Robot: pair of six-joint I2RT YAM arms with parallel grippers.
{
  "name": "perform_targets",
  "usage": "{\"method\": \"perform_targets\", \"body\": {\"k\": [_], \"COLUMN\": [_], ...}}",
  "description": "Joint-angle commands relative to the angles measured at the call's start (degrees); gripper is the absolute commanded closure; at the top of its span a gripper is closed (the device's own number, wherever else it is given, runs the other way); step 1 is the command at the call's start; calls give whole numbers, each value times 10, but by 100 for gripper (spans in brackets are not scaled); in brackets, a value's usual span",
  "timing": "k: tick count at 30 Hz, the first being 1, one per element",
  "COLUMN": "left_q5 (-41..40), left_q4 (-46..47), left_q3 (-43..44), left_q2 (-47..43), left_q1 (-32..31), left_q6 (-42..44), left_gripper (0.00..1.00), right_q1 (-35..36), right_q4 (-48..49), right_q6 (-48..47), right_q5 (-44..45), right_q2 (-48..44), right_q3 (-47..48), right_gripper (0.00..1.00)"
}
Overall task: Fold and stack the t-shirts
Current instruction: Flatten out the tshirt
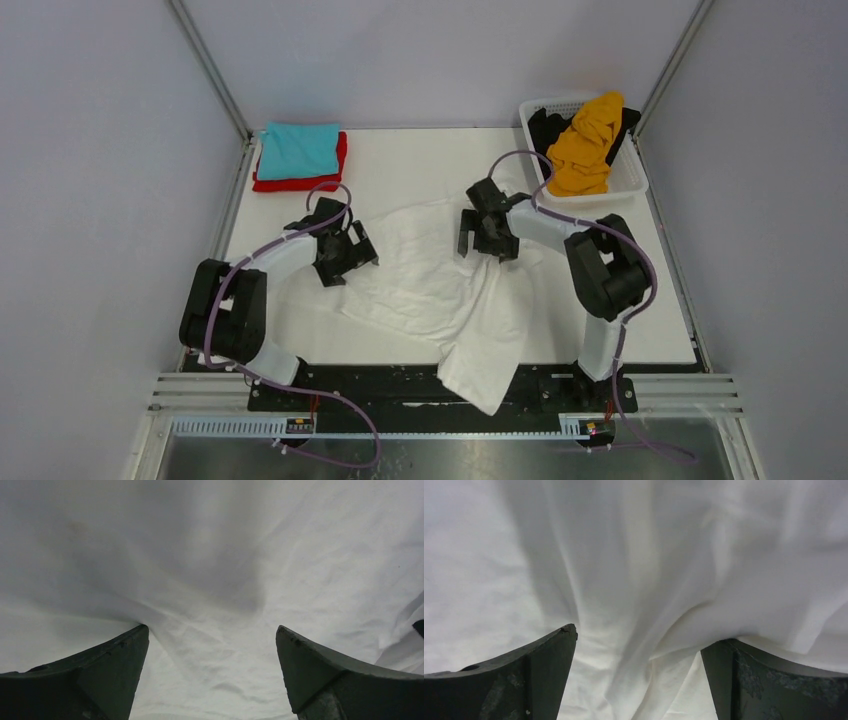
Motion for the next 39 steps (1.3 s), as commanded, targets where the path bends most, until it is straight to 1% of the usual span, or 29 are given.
{"method": "perform_targets", "body": {"k": [1,6,9,12,14,16,17,19,21,23,25,27,29,31,35,39], "left_q5": [30,25,22,-21,-73,-128,-163,-230,-231,-220,-220,-216,-195,-185,-180,-183], "left_q4": [32,30,11,-28,-63,-95,-117,-162,-173,-170,-165,-160,-145,-132,-132,-121], "left_q3": [16,37,46,40,25,1,-11,-39,-68,-87,-94,-88,-82,-77,-69,-77], "left_q2": [43,40,25,-22,-71,-129,-169,-221,-265,-293,-301,-288,-262,-230,-158,-126], "left_q1": [-6,-19,-21,-21,-20,-18,-11,18,69,110,134,148,169,174,182,181], "left_q6": [-18,-30,-32,-35,-40,-45,-50,-78,-76,-79,-80,-77,-73,-70,-78,-89], "left_gripper": [1,1,1,1,1,1,1,1,1,1,1,1,2,8,17,23], "right_q1": [-34,-72,-83,-86,-86,-86,-87,-86,-86,-86,-86,-86,-86,-86,-86,-86], "right_q4": [-37,-104,-147,-191,-209,-195,-169,-106,-46,1,30,50,54,47,23,18], "right_q6": [-29,-42,-53,-69,-84,-93,-94,-90,-76,-54,-35,-25,-19,-19,-26,-30], "right_q5": [-6,-20,-33,-29,-16,8,16,36,45,33,14,-2,-7,-5,9,18], "right_q2": [86,192,253,261,230,161,110,0,-107,-201,-279,-340,-388,-414,-438,-439], "right_q3": [147,325,428,499,509,461,413,275,160,59,-31,-99,-147,-173,-185,-185], "right_gripper": [0,0,0,0,1,1,1,1,0,0,0,0,1,0,0,1]}}
